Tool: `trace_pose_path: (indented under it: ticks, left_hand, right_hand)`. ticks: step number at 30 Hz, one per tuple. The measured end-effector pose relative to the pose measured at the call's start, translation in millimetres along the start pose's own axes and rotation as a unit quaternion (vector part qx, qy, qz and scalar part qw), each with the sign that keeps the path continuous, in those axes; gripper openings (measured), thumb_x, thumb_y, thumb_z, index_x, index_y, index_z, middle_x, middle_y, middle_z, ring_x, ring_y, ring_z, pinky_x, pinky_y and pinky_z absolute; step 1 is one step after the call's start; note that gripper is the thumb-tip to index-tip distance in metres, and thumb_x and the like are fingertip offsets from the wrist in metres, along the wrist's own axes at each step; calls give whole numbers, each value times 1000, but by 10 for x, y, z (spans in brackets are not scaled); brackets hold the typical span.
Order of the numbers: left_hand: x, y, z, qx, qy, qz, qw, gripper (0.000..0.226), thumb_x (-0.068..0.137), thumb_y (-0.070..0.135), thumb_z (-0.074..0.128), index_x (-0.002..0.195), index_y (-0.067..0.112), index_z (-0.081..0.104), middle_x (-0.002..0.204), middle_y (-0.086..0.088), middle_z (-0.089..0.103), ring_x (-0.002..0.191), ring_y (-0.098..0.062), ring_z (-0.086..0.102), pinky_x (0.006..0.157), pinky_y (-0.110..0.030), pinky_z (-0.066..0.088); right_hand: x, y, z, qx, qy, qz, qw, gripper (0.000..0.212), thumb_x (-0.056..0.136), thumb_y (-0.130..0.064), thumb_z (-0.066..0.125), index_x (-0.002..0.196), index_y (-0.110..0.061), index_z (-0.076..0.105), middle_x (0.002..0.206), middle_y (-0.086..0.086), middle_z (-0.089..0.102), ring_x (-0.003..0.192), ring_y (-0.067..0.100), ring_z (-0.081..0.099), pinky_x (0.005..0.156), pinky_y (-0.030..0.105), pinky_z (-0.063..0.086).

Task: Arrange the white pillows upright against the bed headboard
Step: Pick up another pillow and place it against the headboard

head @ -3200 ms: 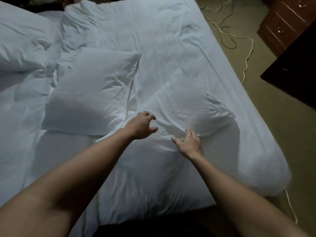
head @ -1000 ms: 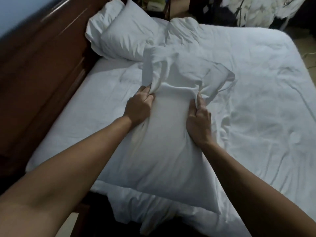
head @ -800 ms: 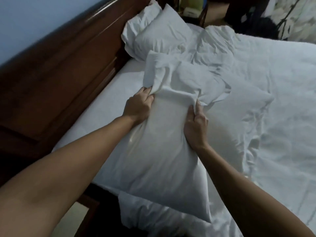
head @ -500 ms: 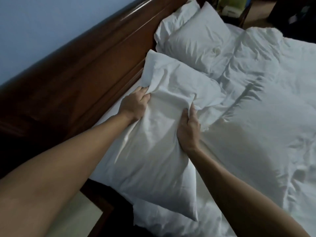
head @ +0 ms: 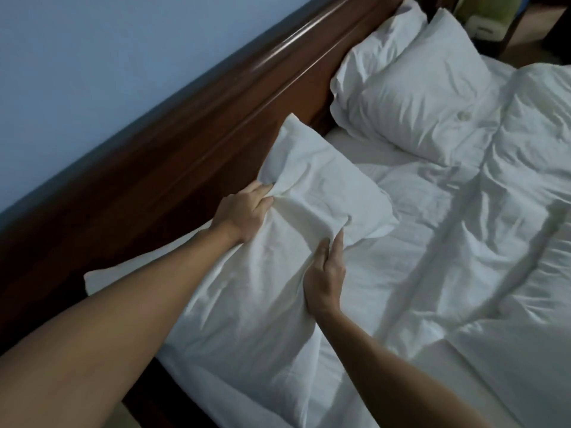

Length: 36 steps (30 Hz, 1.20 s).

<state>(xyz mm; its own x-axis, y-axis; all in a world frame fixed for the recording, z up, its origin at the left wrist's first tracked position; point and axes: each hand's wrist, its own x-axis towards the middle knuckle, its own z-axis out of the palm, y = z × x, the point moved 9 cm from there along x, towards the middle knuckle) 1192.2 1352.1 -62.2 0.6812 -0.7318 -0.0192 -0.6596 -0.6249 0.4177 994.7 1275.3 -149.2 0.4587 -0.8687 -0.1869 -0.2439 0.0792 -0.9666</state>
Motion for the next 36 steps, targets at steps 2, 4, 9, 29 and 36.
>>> trace_pose_path:
  ticks: [2,4,9,29,36]
  left_hand:
    - [219,-216,62,11,0,6,1000,47,102,38,35,141,21,55,142,0,55,113,-41,61,94,-48,48]
    - [397,-441,154,17,-1,4,1000,48,103,39,35,145,21,52,145,1,52,113,-43,61,94,-48,48]
    - [623,-998,806,30,-87,-31,995,51,107,40,32,155,26,36,156,2,38,123,-40,55,100,-49,46]
    - [418,-952,1100,150,-32,101,983,66,102,53,35,160,21,28,170,-6,15,158,-23,5,127,-49,9]
    - [620,-1277,1596,208,-45,106,971,77,96,74,21,162,39,3,171,-3,-12,157,-25,-13,124,-57,2]
  right_hand:
    - [183,109,274,-2,-6,11,1000,54,110,-35,30,162,-28,15,157,-7,39,143,13,37,105,8,24]
    - [336,225,515,-2,-17,18,1000,56,110,-37,30,162,-30,11,160,-6,36,144,14,36,109,15,25]
    - [657,756,1054,-23,-114,57,992,70,107,-43,35,162,-26,-7,168,-5,16,151,18,25,118,27,23]
    - [937,439,1011,-447,-90,-113,883,79,97,-73,19,161,-31,0,169,3,-17,154,30,-18,121,62,-5]
    - [1159,1096,1315,-487,-125,-130,855,80,97,-76,12,159,-34,-15,164,-2,-32,148,25,-35,119,65,-11]
